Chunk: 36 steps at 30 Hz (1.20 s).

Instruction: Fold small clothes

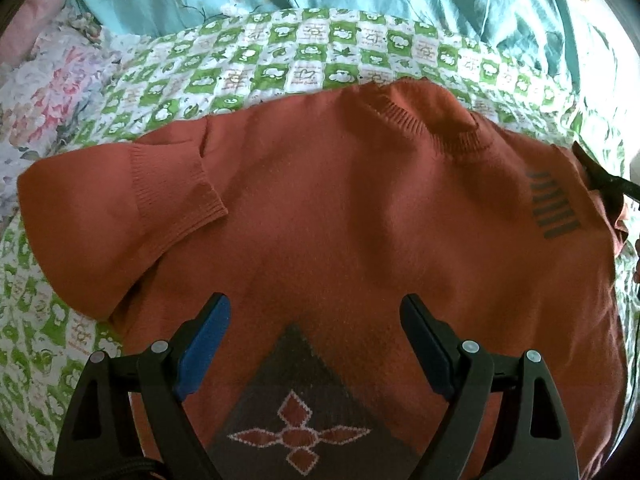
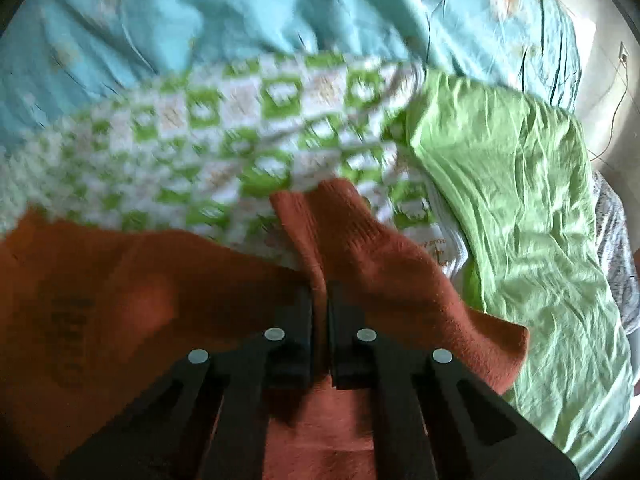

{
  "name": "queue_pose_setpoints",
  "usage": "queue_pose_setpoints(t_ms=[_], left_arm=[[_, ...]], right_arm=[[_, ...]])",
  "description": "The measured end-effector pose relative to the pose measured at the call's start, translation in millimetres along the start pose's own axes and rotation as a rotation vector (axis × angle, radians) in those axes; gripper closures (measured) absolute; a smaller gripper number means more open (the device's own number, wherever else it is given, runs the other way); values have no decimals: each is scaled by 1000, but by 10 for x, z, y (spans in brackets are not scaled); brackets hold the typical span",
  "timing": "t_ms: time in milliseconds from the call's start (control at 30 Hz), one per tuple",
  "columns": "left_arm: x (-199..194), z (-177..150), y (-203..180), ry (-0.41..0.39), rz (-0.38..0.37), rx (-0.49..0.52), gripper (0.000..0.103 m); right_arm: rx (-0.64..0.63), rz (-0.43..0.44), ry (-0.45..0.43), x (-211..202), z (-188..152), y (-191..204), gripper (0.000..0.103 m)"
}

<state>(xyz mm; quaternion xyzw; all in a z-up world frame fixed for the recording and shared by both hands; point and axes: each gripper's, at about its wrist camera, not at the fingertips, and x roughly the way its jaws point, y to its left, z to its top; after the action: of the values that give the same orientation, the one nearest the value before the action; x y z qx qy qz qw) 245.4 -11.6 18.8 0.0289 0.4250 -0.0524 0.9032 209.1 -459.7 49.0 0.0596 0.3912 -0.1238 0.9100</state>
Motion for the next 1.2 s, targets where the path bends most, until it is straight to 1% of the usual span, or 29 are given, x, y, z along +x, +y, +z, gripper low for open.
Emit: queue_pose_setpoints(t_ms=[67,100,133,200,233,300,400,433,467,533,600,733,800,900,1000,1033,1067,1100,1133,1167,1200], left_arm=[[-5,-7,29,-5,-35,-12,16],[-11,-12,47,-5,-58,-27,16],[-21,-20,72,-5,-82,-42,16],[-68,-48,143,-6,-129,-77,16],[-88,-63,188,-1,-159,-99,16],[-140,-99,280,1,-193,-132,16],[-204,-156,466,10,-255,-201,16],[-228,-181,559,13,-269,-234,16],[-249,-200,633,13,-279,-256,16],[-274,-244,738,8,-306,-279,16],[-289,-270,813,-2,-308,-287,16],[-356,-360,951,-15,-342,-307,16],[-349,-355,972,-12,-357,-311,16],[-288,-254,890,-11,-385,-281,16],[-117,-57,682,11,-437,-238,16],[-18,36,579,27,-458,-220,16],[53,87,507,39,-474,-207,16],[164,171,408,57,-489,-193,16],[248,230,336,70,-494,-183,16],[374,308,241,92,-502,-174,16],[468,359,168,108,-503,-169,16]], right_arm=[[10,77,-34,-153,12,96,96],[29,156,-51,-274,4,175,96],[41,205,-57,-341,6,229,96],[69,344,-64,-499,-4,449,96],[81,422,-66,-581,-6,606,96],[79,546,-61,-692,-16,967,96],[47,693,-62,-809,-38,1545,96],[29,740,-58,-843,-64,1773,96],[9,770,-54,-865,-80,1961,96],[-33,824,-31,-836,-121,2371,96],[-50,865,10,-750,-185,2683,96],[-81,902,96,-520,-352,3161,96],[-94,882,120,-470,-402,3272,96],[-68,849,111,-524,-424,3145,96],[-52,770,81,-639,-412,2875,94],[-39,741,71,-685,-412,2749,92],[-25,705,61,-730,-415,2618,82],[-15,681,52,-765,-414,2531,68],[-1,658,39,-807,-428,2397,61],[16,638,27,-848,-452,2254,55],[30,624,19,-876,-474,2149,54]])
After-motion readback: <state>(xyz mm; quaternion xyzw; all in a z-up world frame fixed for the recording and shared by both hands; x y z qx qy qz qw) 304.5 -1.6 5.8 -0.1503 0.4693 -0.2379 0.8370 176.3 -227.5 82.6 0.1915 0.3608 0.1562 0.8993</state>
